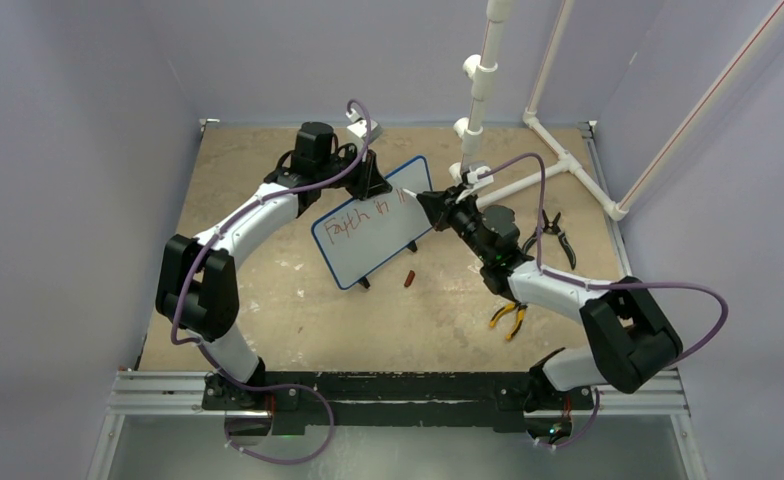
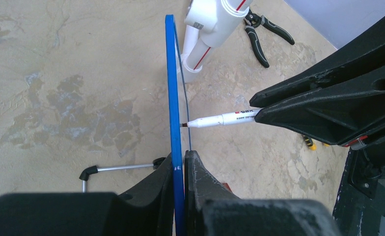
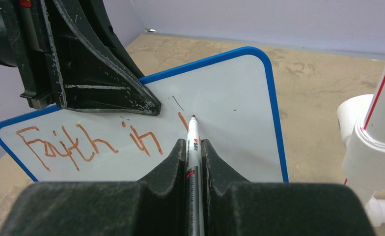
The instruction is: Write a sentence on the whiteboard
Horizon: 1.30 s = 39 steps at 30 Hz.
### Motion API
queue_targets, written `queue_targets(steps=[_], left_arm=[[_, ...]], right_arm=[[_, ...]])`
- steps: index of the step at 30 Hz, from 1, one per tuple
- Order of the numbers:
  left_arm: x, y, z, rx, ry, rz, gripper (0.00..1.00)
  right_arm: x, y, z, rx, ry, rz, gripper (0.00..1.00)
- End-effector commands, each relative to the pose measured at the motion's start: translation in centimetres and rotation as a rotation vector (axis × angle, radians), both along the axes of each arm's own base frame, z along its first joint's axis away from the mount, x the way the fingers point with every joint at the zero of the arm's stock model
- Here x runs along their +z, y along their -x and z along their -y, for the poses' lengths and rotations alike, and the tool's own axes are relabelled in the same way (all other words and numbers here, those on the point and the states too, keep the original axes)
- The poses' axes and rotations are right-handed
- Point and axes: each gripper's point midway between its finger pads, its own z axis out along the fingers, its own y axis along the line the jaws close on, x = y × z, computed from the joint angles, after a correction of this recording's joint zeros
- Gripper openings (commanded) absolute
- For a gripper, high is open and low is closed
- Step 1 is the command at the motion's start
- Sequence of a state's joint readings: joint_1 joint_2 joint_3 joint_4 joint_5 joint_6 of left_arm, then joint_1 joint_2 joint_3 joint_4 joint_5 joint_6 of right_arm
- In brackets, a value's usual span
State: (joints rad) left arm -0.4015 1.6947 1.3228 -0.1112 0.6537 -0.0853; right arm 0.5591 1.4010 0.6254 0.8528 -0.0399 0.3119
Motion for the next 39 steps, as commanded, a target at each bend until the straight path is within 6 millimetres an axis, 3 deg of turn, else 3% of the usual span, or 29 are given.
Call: queue_targets(steps=[1, 9, 16, 24, 29, 39], left_arm=[[-3.5, 1.3, 0.9, -0.064, -0.047, -0.068, 0.0], [-3.5, 1.0, 0.8, -0.046, -0.055, -0.068, 0.0], [-3.5, 1.1, 0.7, -0.045, -0.056, -0.069, 0.0], [-3.6, 1.4, 0.7, -0.05, -0.056, -0.07, 0.0], [-3.5, 1.4, 0.8, -0.05, -0.056, -0.068, 0.0], [-3.2, 1.5, 0.8, -0.051, -0.054, -0.062, 0.0]], right_arm=[[2.5, -0.7, -0.7, 0.012, -0.026, 0.071, 0.0], [3.5, 0.2, 0.8, -0.035, -0.051, 0.09, 0.0], [2.9, -0.7, 1.8, -0.105, -0.055, 0.068, 0.0], [3.1, -1.6, 1.1, -0.104, -0.063, 0.075, 0.0], [3.7, -1.0, 0.4, -0.049, -0.051, 0.103, 0.0], [2.0, -0.3, 0.1, -0.032, -0.005, 0.081, 0.0]])
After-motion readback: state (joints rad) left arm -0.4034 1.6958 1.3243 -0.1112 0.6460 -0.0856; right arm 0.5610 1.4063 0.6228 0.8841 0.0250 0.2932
